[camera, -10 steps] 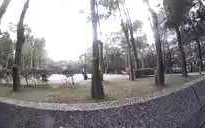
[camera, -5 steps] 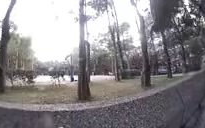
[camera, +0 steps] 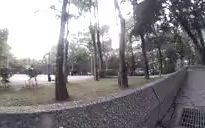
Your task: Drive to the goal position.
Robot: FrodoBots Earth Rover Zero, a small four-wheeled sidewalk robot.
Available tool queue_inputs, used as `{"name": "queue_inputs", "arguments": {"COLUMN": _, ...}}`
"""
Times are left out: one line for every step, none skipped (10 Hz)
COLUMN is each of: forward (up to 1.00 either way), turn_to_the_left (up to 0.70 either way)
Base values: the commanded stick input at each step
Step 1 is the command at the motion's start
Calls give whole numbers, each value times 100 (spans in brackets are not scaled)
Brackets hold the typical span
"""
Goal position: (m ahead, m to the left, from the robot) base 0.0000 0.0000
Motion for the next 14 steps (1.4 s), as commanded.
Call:
{"name": "queue_inputs", "arguments": {"forward": 0, "turn_to_the_left": -70}}
{"name": "queue_inputs", "arguments": {"forward": 0, "turn_to_the_left": -70}}
{"name": "queue_inputs", "arguments": {"forward": 0, "turn_to_the_left": -70}}
{"name": "queue_inputs", "arguments": {"forward": 0, "turn_to_the_left": -70}}
{"name": "queue_inputs", "arguments": {"forward": 0, "turn_to_the_left": -70}}
{"name": "queue_inputs", "arguments": {"forward": 0, "turn_to_the_left": -70}}
{"name": "queue_inputs", "arguments": {"forward": 0, "turn_to_the_left": -70}}
{"name": "queue_inputs", "arguments": {"forward": 0, "turn_to_the_left": -70}}
{"name": "queue_inputs", "arguments": {"forward": 0, "turn_to_the_left": -70}}
{"name": "queue_inputs", "arguments": {"forward": 0, "turn_to_the_left": -70}}
{"name": "queue_inputs", "arguments": {"forward": 0, "turn_to_the_left": -70}}
{"name": "queue_inputs", "arguments": {"forward": 0, "turn_to_the_left": -70}}
{"name": "queue_inputs", "arguments": {"forward": 0, "turn_to_the_left": -70}}
{"name": "queue_inputs", "arguments": {"forward": 0, "turn_to_the_left": -70}}
